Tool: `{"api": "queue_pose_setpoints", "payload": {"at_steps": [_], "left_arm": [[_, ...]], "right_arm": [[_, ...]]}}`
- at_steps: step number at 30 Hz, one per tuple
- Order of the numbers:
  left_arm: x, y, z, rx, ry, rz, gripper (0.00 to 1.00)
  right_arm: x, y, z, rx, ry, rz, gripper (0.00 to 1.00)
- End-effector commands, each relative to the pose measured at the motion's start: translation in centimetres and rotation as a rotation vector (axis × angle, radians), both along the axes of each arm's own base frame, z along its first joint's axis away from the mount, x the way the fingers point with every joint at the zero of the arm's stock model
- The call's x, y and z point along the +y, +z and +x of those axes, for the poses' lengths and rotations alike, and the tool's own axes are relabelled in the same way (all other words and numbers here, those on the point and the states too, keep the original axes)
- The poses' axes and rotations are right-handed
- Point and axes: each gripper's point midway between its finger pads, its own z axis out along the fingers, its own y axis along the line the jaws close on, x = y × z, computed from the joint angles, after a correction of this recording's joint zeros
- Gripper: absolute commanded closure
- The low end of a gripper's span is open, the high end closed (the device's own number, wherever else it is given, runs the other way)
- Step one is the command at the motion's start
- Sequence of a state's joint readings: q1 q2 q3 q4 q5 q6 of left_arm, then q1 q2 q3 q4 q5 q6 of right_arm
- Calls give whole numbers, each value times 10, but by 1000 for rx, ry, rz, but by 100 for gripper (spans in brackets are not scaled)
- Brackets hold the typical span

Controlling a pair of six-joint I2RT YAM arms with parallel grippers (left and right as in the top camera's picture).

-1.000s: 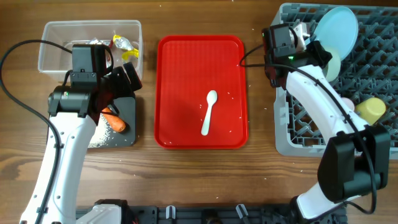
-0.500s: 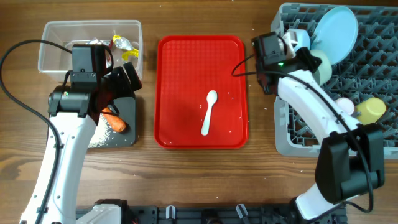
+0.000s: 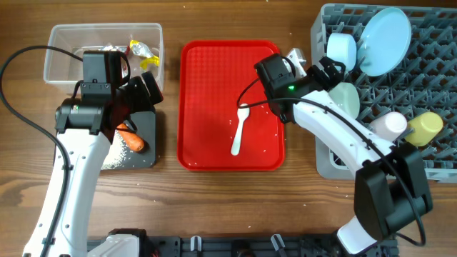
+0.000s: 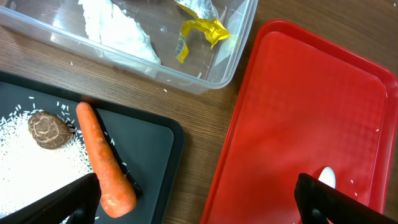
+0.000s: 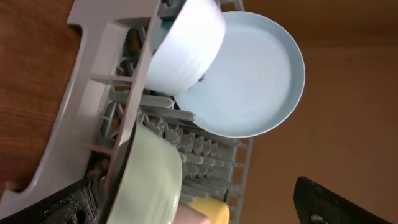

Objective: Sort waste into correct bins and load items into the dishwasher rack
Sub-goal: 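Move right gripper back over the white spoon on the red tray, then grasp the white spoon with right gripper and lift it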

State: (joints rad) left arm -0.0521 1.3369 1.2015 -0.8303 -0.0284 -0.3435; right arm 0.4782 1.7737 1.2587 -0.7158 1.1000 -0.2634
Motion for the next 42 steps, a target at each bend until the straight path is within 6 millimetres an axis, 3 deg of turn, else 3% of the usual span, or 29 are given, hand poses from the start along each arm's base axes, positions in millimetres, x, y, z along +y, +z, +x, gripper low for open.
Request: {"api": "queue_pose_setpoints", "payload": {"at_steps": [1, 3, 4, 5, 7, 9, 10, 12, 16, 18, 21, 24, 25, 31, 34, 38, 42], "left_arm": [[1, 4, -2, -12, 9, -9, 0], [1, 4, -1, -13, 9, -10, 0], [1, 4, -1, -13, 9, -9, 0], [1, 4, -1, -13, 9, -9, 0], [1, 4, -1, -13, 9, -9, 0], [1, 4, -1, -13, 9, -10, 0], [1, 4, -1, -13, 9, -10, 0], [1, 4, -1, -13, 9, -10, 0], [1, 4, -1, -13, 8, -9, 0], [1, 4, -1, -13, 8, -9, 0], [1, 4, -1, -13, 8, -9, 0], [1, 4, -1, -13, 9, -10, 0], [1, 4, -1, -13, 8, -9, 0], [1, 4, -1, -13, 9, -10, 0], [1, 4, -1, -13, 9, -10, 0], [1, 4, -1, -13, 8, -9, 0], [1, 4, -1, -13, 8, -9, 0]], "right_arm": [[16, 47, 2, -161, 32, 244, 0], [34, 61, 3, -183, 103, 398, 0], [55, 66, 1, -171, 182, 532, 0], [94, 66, -10, -93, 322, 739, 0], [171, 77, -50, 105, 583, 1138, 0], [213, 92, -77, 220, 610, 1462, 0], [224, 90, -81, 268, 507, 1597, 0], [224, 57, -77, 307, 261, 1634, 0], [216, -35, -72, 332, -221, 1529, 0], [226, -62, -65, 358, -233, 1507, 1], [225, -110, -62, 403, -297, 1440, 13], [244, -109, -60, 470, -268, 1549, 25], [242, -109, -57, 468, -251, 1547, 26], [194, -124, -55, 423, -333, 1392, 32], [193, -128, -53, 409, -330, 1377, 34], [203, -163, -63, 472, -349, 1329, 34], [210, -172, -62, 481, -337, 1338, 36]]}}
